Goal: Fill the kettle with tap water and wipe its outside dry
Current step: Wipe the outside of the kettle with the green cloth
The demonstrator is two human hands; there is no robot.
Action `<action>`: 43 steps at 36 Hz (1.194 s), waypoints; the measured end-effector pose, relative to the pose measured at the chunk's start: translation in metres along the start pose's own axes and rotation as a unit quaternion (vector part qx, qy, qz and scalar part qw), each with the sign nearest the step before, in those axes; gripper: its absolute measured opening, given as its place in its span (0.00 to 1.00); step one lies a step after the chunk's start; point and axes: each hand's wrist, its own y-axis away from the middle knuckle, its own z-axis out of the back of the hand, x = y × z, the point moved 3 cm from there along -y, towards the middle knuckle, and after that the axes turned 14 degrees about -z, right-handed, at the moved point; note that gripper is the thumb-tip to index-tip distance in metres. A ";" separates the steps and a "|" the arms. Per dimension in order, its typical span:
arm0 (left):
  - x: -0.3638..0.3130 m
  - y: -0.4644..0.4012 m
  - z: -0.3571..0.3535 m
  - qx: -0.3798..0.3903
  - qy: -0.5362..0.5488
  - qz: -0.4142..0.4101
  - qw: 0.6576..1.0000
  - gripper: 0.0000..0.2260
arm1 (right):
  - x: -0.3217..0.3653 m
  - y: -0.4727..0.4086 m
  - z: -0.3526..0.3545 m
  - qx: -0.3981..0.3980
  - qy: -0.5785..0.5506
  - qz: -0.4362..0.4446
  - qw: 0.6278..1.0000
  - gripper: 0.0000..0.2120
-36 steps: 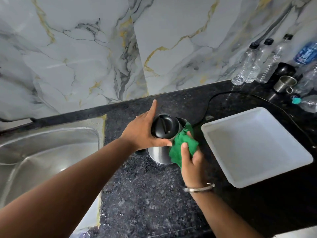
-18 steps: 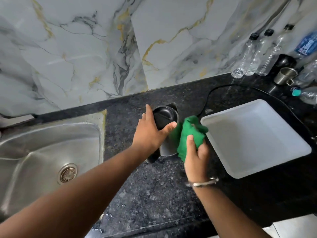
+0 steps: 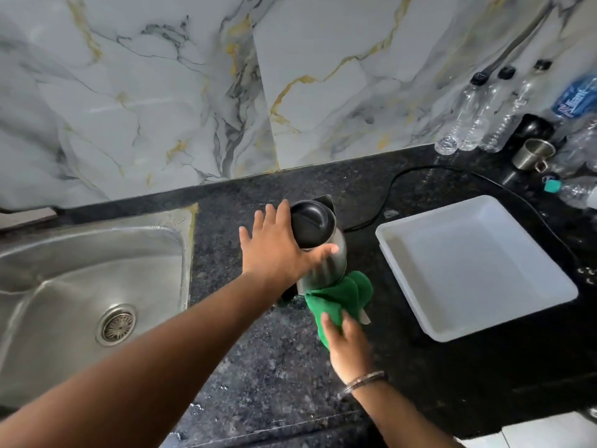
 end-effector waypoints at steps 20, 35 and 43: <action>0.034 -0.028 0.010 0.101 -0.006 -0.184 0.978 0.63 | 0.234 -0.041 0.066 0.052 0.558 0.352 0.750 0.15; 0.032 -0.026 0.011 0.100 0.011 -0.117 0.988 0.67 | 0.213 -0.051 0.042 0.102 0.569 0.466 0.669 0.15; 0.032 -0.024 0.011 0.099 0.010 -0.101 0.990 0.70 | 0.237 -0.059 0.038 0.190 0.550 0.363 0.727 0.11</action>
